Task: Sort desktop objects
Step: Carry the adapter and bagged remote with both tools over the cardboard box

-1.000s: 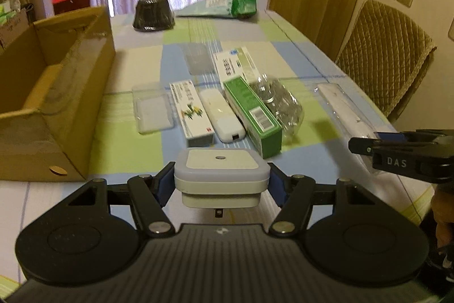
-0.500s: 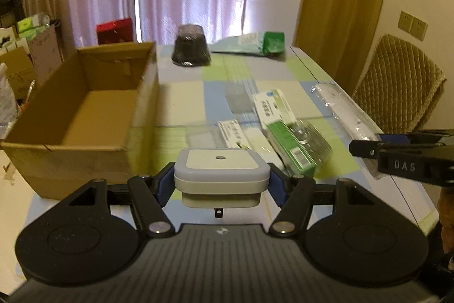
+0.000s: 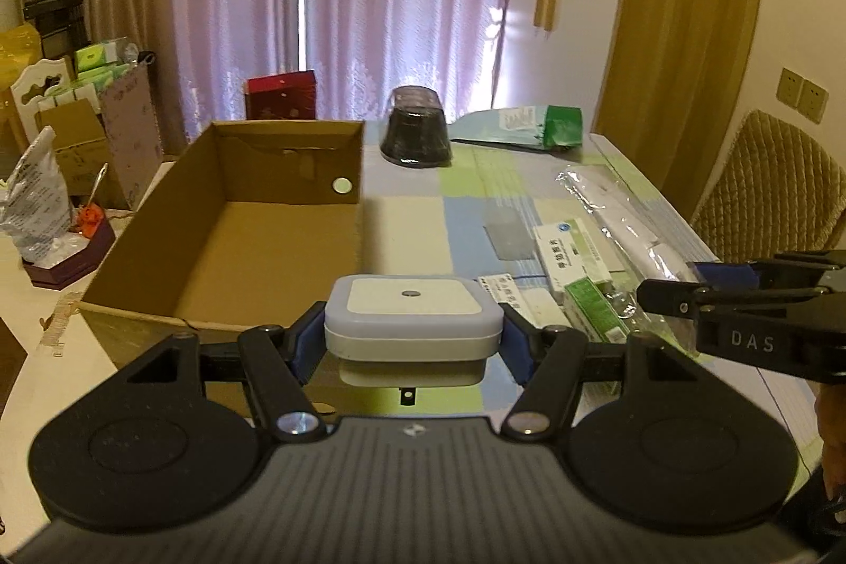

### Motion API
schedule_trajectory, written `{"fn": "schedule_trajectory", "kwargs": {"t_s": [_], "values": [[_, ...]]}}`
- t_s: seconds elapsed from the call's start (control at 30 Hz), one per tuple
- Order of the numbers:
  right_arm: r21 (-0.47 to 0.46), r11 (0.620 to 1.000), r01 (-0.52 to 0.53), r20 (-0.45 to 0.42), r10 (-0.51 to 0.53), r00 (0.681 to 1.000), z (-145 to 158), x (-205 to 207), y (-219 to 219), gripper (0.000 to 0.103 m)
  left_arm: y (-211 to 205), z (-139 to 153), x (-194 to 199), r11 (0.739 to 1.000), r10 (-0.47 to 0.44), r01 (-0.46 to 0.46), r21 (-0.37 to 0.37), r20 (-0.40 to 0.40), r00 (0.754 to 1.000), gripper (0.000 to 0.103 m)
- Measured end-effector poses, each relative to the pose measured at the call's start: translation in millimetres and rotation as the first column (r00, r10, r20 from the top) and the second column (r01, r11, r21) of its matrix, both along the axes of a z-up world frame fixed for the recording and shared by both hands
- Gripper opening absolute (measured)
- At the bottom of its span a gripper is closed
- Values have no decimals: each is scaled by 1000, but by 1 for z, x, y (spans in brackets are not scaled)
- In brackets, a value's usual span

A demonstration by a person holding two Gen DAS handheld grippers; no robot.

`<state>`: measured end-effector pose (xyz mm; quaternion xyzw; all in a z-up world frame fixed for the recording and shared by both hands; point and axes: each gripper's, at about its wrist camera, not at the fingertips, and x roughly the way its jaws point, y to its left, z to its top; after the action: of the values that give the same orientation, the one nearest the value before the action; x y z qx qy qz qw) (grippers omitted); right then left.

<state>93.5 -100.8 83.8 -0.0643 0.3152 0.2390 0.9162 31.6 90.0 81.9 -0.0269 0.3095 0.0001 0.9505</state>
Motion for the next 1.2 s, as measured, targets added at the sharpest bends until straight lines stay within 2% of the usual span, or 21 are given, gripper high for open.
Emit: {"fn": "schedule_trajectory", "kwargs": {"t_s": [0.27, 0.67, 0.9, 1.2], "values": [[6, 997, -73, 15, 73, 997, 9, 9, 38, 37, 36, 12, 10, 999, 38, -38, 18, 21, 999, 62], [45, 983, -180, 19, 179, 984, 16, 51, 119, 37, 98, 23, 50, 994, 93, -95, 46, 32, 995, 62], [51, 974, -220, -5, 221, 975, 11, 72, 162, 37, 127, 13, 73, 991, 108, -109, 74, 5, 994, 62], [56, 971, -232, -46, 235, 971, -4, 92, 190, 37, 147, -17, 108, 992, 89, -82, 96, -65, 994, 62]]}}
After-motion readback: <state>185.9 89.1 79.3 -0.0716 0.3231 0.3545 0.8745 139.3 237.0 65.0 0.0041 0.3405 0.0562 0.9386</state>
